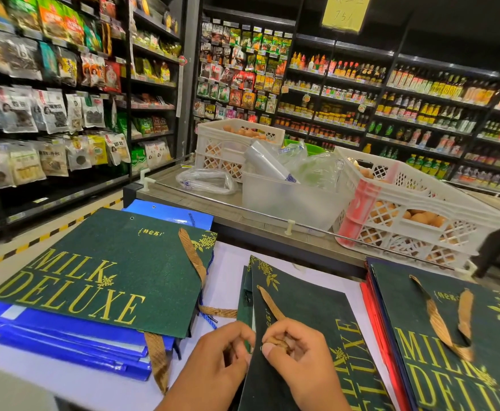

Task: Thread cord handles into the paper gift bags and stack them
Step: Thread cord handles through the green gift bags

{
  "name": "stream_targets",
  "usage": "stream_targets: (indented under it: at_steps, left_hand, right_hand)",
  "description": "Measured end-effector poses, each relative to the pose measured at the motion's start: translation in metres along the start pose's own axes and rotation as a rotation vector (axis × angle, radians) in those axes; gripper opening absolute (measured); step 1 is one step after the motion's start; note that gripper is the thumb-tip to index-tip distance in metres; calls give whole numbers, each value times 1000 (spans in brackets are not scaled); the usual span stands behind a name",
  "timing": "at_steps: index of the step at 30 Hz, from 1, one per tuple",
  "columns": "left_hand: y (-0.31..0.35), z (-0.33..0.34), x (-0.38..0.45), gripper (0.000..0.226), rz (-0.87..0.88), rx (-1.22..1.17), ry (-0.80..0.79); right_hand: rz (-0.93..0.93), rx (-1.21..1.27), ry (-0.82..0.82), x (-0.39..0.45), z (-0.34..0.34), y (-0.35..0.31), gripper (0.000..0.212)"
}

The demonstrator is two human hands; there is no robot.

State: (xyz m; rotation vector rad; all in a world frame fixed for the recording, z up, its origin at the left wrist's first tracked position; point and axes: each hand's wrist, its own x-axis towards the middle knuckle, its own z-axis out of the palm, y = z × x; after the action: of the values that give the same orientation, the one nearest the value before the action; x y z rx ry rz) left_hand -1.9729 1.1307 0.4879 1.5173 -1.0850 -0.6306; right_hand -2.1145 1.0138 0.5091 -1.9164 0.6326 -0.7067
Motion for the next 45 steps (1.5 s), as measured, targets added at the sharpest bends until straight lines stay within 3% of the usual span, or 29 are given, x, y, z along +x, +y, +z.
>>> stream_targets:
  at_steps: [8, 22, 24, 29, 34, 37, 39, 40, 43, 45]
  left_hand:
    - [0, 0, 2, 37, -32, -9, 23]
    - [4, -1, 1, 10, -43, -210, 34]
    - [6, -1, 0, 15, -47, -253, 36]
    - [6, 0, -1, 40, 16, -58, -14]
    - [8, -2, -2, 30, -6, -45, 25]
    - [8, -3, -3, 31, -27, -77, 80]
    - [8, -4, -3, 34, -38, -113, 111]
    - [8, -4, -3, 34, -40, -139, 123]
    - [8, -7, -1, 34, -63, -257, 154]
    - [7, -9, 0, 31, -88, -345, 174]
  right_hand:
    - [19, 35, 18, 1, -1, 5, 26]
    - [-58, 21, 121, 0, 1, 2, 26]
    - [-65, 18, 122, 1, 0, 3, 26]
    - [-70, -2, 147, 5, 3, 5, 27]
    - [-159, -229, 105, -6, -9, -13, 28]
    - [-113, -511, -157, 2, -20, 3, 49]
    - [10, -457, -258, 0, -26, 26, 47]
    - [0, -553, -294, -4, -28, 30, 46]
    - [-158, -982, -270, -21, -40, 44, 54]
    - [-287, -1067, -211, -48, -48, 56, 55]
